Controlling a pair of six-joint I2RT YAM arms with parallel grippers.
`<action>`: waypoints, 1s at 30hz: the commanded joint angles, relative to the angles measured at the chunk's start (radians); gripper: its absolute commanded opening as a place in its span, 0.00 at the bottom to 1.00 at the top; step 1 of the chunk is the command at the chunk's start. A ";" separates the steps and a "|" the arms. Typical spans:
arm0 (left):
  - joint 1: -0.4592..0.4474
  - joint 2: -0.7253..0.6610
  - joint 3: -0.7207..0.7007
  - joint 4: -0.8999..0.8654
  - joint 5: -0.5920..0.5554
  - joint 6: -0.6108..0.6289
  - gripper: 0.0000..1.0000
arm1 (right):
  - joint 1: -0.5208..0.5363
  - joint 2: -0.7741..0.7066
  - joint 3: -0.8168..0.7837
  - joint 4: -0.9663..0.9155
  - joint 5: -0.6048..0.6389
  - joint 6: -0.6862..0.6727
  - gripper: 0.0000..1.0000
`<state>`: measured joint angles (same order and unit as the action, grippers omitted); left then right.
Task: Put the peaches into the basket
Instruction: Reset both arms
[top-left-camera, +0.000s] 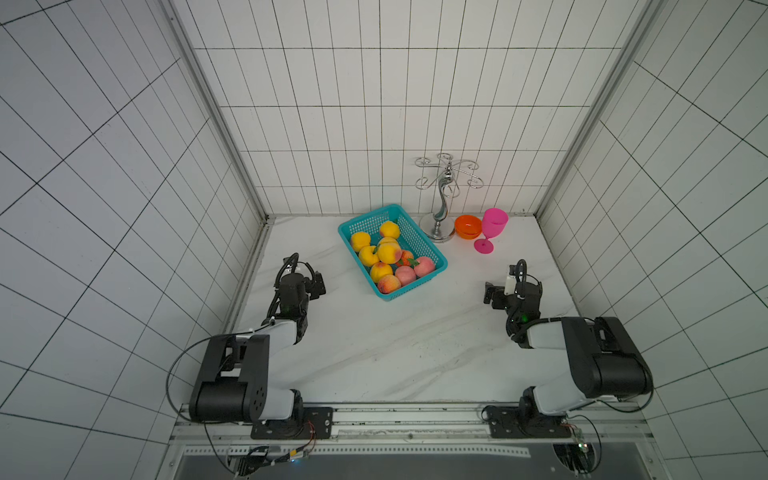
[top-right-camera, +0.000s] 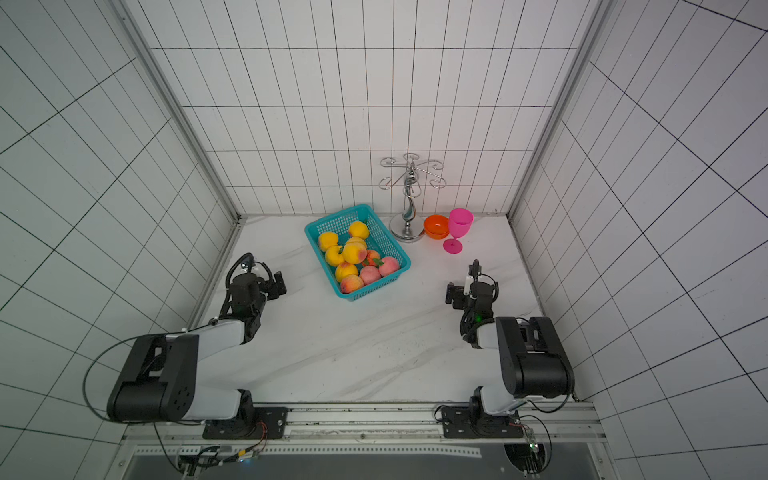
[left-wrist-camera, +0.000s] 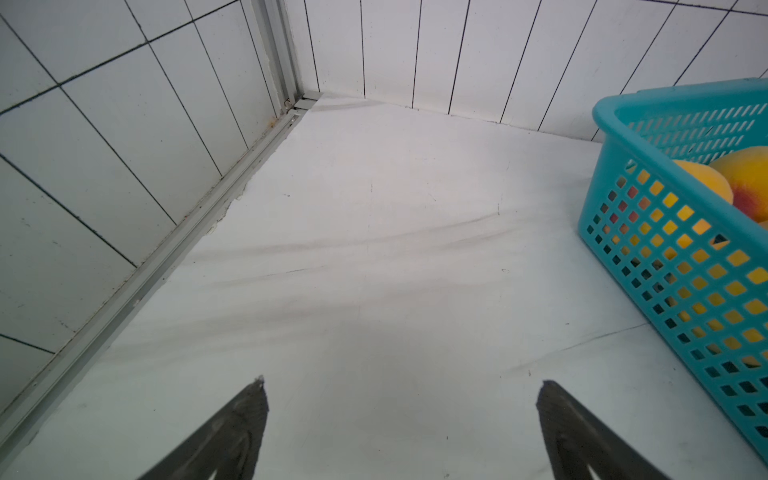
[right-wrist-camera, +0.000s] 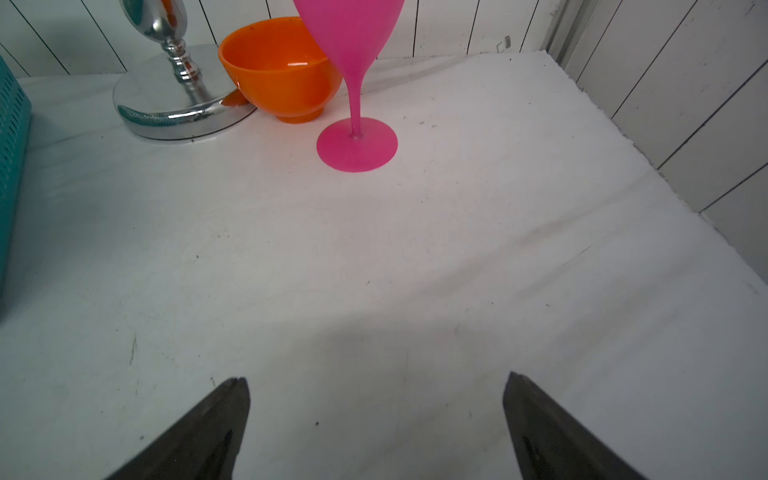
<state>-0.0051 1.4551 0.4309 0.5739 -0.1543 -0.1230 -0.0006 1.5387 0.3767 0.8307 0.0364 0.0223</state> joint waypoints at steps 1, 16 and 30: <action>0.008 0.118 -0.063 0.372 0.098 0.074 0.99 | -0.009 0.000 0.048 -0.004 0.022 0.001 0.99; 0.020 0.101 0.009 0.205 0.072 0.048 0.99 | -0.008 0.000 0.041 0.012 0.022 0.004 0.99; 0.020 0.103 0.011 0.202 0.071 0.047 0.99 | -0.009 0.000 0.039 0.014 0.021 0.004 0.99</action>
<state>0.0105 1.5719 0.4252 0.7444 -0.0917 -0.0917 -0.0006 1.5387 0.3996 0.8261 0.0494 0.0257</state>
